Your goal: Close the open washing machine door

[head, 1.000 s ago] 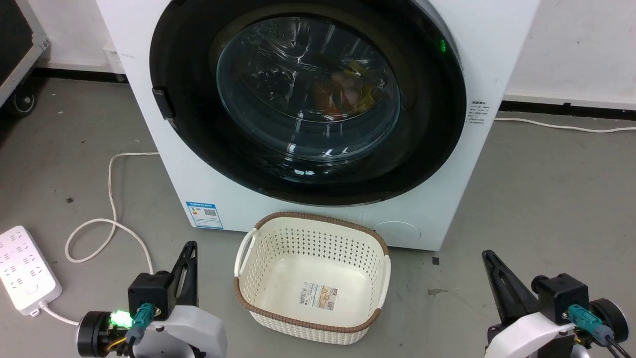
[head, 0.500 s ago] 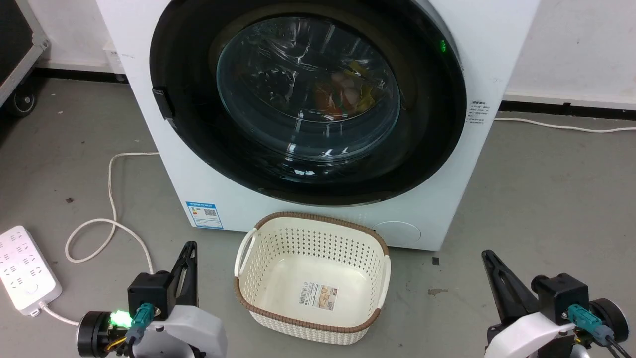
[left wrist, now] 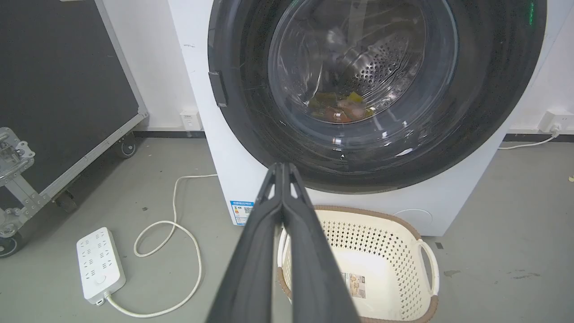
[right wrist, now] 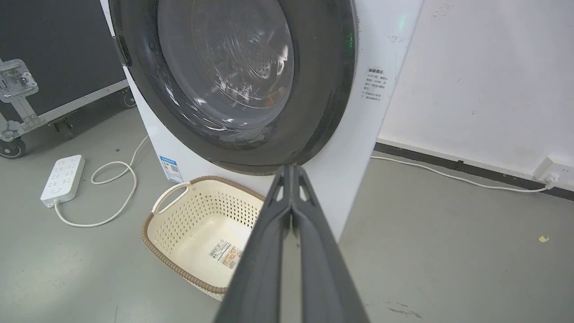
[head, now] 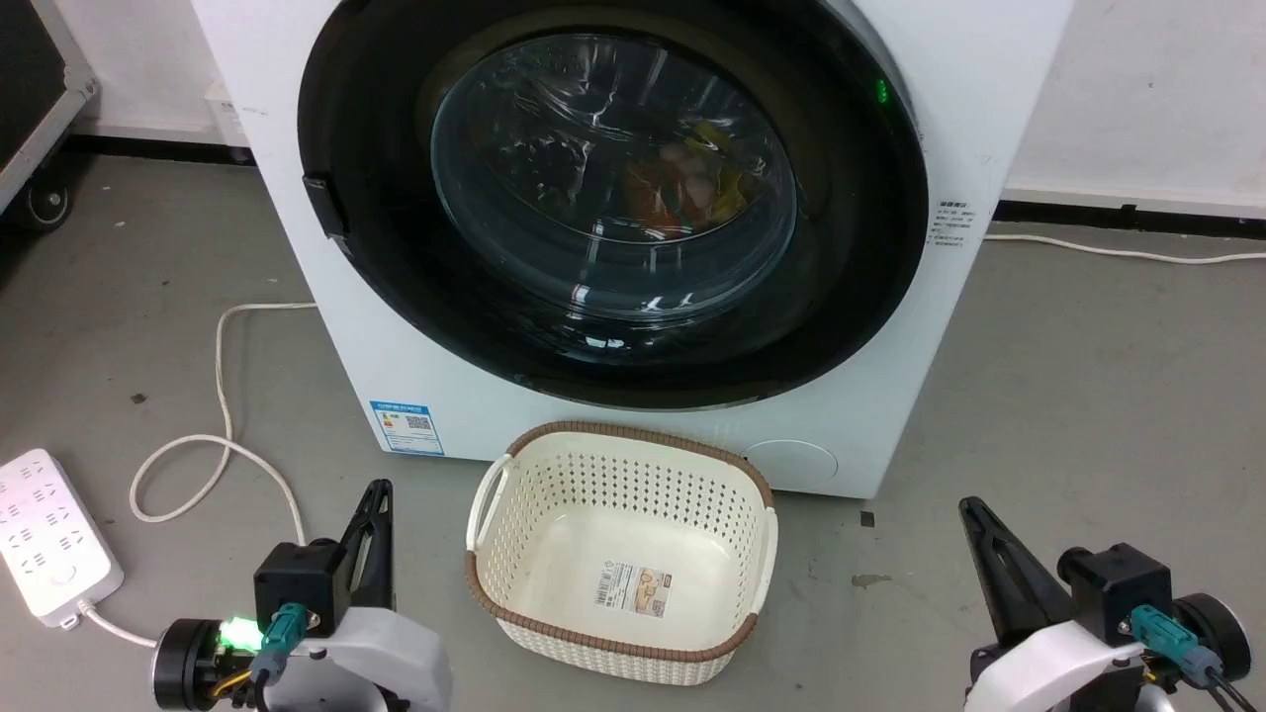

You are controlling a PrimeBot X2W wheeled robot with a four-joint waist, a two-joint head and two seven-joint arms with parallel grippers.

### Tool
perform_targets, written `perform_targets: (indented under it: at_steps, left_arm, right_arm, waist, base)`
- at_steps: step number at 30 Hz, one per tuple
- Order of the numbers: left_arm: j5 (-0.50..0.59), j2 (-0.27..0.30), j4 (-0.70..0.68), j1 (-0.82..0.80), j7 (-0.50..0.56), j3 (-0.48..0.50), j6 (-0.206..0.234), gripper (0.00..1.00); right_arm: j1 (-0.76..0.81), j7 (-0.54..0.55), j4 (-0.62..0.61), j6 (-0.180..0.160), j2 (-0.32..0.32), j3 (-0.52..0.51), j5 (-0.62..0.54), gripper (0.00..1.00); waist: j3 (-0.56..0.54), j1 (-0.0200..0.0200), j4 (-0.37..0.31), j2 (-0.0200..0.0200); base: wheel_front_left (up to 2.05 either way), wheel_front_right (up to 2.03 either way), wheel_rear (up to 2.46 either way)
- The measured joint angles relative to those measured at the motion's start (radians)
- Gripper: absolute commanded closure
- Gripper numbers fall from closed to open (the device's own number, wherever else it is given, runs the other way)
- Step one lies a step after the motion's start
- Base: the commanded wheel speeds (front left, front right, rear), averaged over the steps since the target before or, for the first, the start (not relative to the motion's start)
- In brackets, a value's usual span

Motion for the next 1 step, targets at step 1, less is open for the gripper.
perform_targets:
  at_steps: [1]
  left_arm:
    - [0.0,0.0,0.0,0.0,0.0,0.0,0.0,1.0]
  right_arm:
    - [0.0,0.0,0.0,0.0,0.0,0.0,0.0,1.0]
  waist:
    - [0.0,0.0,0.0,0.0]
  base:
    - [0.0,0.0,0.0]
